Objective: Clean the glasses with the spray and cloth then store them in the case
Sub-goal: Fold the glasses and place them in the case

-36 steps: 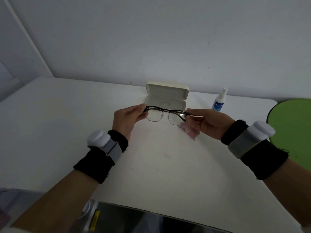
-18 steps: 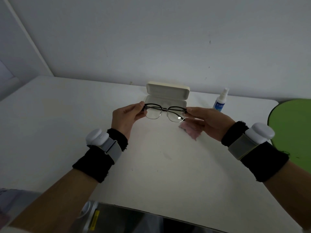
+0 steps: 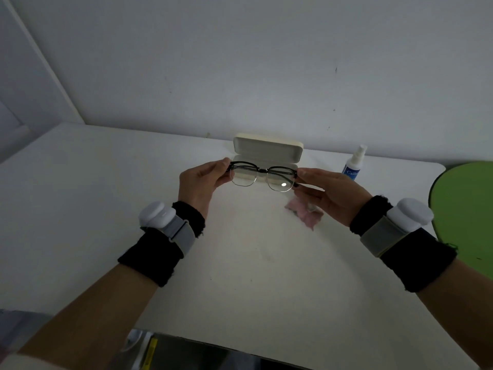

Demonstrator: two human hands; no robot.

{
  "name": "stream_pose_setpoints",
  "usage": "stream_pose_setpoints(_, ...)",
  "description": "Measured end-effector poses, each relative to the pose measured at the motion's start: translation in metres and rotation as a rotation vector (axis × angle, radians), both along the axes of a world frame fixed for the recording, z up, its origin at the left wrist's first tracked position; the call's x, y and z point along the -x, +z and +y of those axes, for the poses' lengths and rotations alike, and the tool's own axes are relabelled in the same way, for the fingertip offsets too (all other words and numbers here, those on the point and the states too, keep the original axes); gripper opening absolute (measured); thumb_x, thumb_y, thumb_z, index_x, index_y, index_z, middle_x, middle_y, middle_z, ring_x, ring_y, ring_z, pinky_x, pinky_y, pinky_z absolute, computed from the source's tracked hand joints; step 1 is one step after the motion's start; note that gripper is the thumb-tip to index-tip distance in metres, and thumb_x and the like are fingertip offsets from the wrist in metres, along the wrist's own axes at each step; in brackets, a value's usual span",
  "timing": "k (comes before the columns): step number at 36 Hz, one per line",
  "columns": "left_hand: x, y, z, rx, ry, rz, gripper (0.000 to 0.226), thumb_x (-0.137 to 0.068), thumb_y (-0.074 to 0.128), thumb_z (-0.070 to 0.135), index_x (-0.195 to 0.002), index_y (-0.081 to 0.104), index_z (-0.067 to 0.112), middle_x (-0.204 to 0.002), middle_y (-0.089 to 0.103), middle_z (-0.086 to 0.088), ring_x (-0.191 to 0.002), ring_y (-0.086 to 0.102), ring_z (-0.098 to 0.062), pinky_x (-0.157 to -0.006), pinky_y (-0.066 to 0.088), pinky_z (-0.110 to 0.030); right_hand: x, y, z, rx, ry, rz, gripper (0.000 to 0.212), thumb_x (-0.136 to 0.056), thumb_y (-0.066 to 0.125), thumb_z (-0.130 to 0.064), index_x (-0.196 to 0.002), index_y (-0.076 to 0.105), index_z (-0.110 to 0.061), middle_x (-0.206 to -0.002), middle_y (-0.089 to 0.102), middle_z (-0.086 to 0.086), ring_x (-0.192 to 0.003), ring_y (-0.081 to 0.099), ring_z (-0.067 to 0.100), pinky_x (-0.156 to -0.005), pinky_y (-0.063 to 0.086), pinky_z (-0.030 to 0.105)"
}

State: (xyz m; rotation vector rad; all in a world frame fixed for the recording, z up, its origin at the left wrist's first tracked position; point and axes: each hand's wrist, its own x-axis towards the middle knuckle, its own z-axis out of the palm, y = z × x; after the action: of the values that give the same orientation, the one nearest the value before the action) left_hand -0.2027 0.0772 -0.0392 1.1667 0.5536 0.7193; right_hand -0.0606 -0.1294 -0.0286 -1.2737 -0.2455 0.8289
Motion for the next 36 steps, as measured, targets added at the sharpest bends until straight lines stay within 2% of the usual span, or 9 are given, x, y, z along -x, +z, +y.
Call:
stream_pose_setpoints(5, -0.011, 0.0, 0.006, 0.004, 0.013, 0.007, 0.02, -0.086, 0.068, 0.004, -0.102, 0.069, -0.008, -0.095, 0.069, -0.024, -0.08, 0.068, -0.028, -0.086, 0.058, -0.034, -0.004, 0.002, 0.008, 0.011, -0.06, 0.002, 0.019, -0.089, 0.067, -0.009, -0.106, 0.072, -0.003, -0.1, 0.074, 0.011, -0.091, 0.071, 0.021, -0.079, 0.059, 0.025)
stream_pose_setpoints(12, -0.03, -0.002, 0.018, 0.048, 0.067, -0.019, 0.013, -0.083, 0.072, 0.001, -0.094, 0.072, -0.006, -0.085, 0.072, -0.017, -0.075, 0.071, -0.024, -0.082, 0.058, -0.029, -0.006, 0.002, 0.026, 0.035, -0.162, -0.059, 0.016, -0.088, 0.069, -0.007, -0.103, 0.071, -0.001, -0.095, 0.073, 0.012, -0.087, 0.07, 0.02, -0.084, 0.059, 0.027)
stream_pose_setpoints(18, -0.044, -0.005, 0.026, -0.002, 0.061, 0.027, 0.014, -0.083, 0.071, 0.0, -0.095, 0.071, -0.007, -0.086, 0.071, -0.019, -0.07, 0.071, -0.022, -0.077, 0.059, -0.028, -0.011, 0.001, 0.036, 0.063, -0.258, -0.122, 0.01, -0.086, 0.072, -0.007, -0.094, 0.073, -0.002, -0.09, 0.074, 0.014, -0.076, 0.071, 0.018, -0.07, 0.06, 0.022)
stream_pose_setpoints(23, -0.055, -0.007, 0.034, -0.044, 0.031, 0.089, 0.015, -0.083, 0.07, -0.001, -0.096, 0.07, -0.008, -0.084, 0.07, -0.018, -0.067, 0.071, -0.02, -0.077, 0.06, -0.029, -0.021, -0.004, 0.041, 0.114, -0.296, -0.217, 0.003, -0.085, 0.074, -0.011, -0.087, 0.076, -0.009, -0.082, 0.076, 0.009, -0.073, 0.072, 0.018, -0.069, 0.06, 0.024)
stream_pose_setpoints(28, -0.062, -0.004, 0.04, -0.141, -0.005, 0.156, 0.015, -0.082, 0.071, 0.0, -0.097, 0.071, -0.004, -0.087, 0.071, -0.02, -0.071, 0.07, -0.025, -0.078, 0.06, -0.031, -0.028, -0.01, 0.043, 0.154, -0.309, -0.266, 0.002, -0.085, 0.074, -0.012, -0.084, 0.075, -0.011, -0.079, 0.076, 0.006, -0.072, 0.071, 0.016, -0.067, 0.059, 0.026)
stream_pose_setpoints(32, -0.067, -0.003, 0.047, -0.217, -0.029, 0.222, 0.018, -0.083, 0.072, 0.002, -0.1, 0.071, -0.002, -0.092, 0.071, -0.022, -0.076, 0.068, -0.029, -0.079, 0.06, -0.035, -0.029, -0.011, 0.045, 0.171, -0.314, -0.287, 0.004, -0.086, 0.073, -0.009, -0.083, 0.074, -0.009, -0.078, 0.074, 0.008, -0.066, 0.07, 0.014, -0.059, 0.056, 0.021)
stream_pose_setpoints(36, -0.072, -0.006, 0.053, -0.31, -0.041, 0.318, 0.014, -0.082, 0.074, 0.008, -0.093, 0.074, -0.002, -0.079, 0.071, -0.016, -0.071, 0.063, -0.026, -0.078, 0.058, -0.039, -0.031, -0.013, 0.047, 0.189, -0.319, -0.334, 0.003, -0.086, 0.072, -0.008, -0.084, 0.074, -0.008, -0.08, 0.073, 0.012, -0.067, 0.069, 0.015, -0.058, 0.056, 0.022)
